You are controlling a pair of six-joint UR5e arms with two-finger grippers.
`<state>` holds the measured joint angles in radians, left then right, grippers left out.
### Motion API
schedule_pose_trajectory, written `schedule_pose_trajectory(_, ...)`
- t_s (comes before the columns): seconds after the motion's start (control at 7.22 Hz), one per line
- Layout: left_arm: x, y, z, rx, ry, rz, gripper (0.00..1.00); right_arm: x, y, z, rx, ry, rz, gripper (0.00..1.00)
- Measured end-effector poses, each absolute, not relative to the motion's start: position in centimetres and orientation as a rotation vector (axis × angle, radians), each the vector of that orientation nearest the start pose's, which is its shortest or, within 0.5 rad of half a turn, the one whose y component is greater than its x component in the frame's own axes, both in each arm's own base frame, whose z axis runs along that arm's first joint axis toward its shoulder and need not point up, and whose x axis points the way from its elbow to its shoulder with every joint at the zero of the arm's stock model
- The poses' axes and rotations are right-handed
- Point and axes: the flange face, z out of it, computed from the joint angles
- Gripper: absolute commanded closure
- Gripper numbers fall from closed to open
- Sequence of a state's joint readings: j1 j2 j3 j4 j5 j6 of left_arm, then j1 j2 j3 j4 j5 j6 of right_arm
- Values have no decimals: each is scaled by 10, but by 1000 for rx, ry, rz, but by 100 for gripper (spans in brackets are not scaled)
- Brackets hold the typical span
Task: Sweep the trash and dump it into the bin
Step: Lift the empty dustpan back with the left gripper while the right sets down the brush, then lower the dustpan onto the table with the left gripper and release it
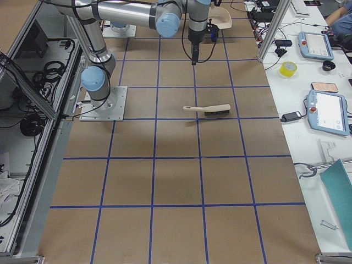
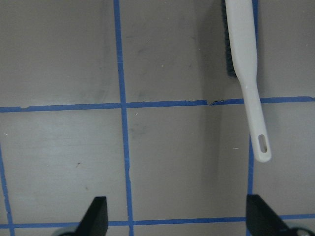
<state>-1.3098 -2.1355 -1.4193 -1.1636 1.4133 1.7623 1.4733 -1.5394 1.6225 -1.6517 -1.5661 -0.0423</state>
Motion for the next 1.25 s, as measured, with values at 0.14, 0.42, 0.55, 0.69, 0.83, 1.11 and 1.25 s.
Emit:
schedule_pose_trajectory(0.14,32,-705,249,2201,2359,-205,100,114,-509,454,87,3138,-1,0)
schedule_pose_trajectory(0.42,20,-707,231,2227,2356,-186,100,143,-501,452,48,3147,3,0)
schedule_pose_trajectory(0.55,13,-706,222,2244,2353,-176,100,146,-499,453,43,3148,1,0)
schedule_pose_trajectory(0.69,7,-704,216,2259,2346,-170,100,147,-498,454,40,3145,-1,0)
schedule_pose_trajectory(0.83,3,-701,211,2269,2345,-163,38,147,-497,457,34,3143,-6,0)
schedule_pose_trajectory(1.11,0,-696,203,2267,2372,-148,12,145,-496,462,23,3146,-16,0)
schedule_pose_trajectory(1.25,-1,-692,200,2253,2398,-142,11,144,-495,462,20,3149,-17,0)
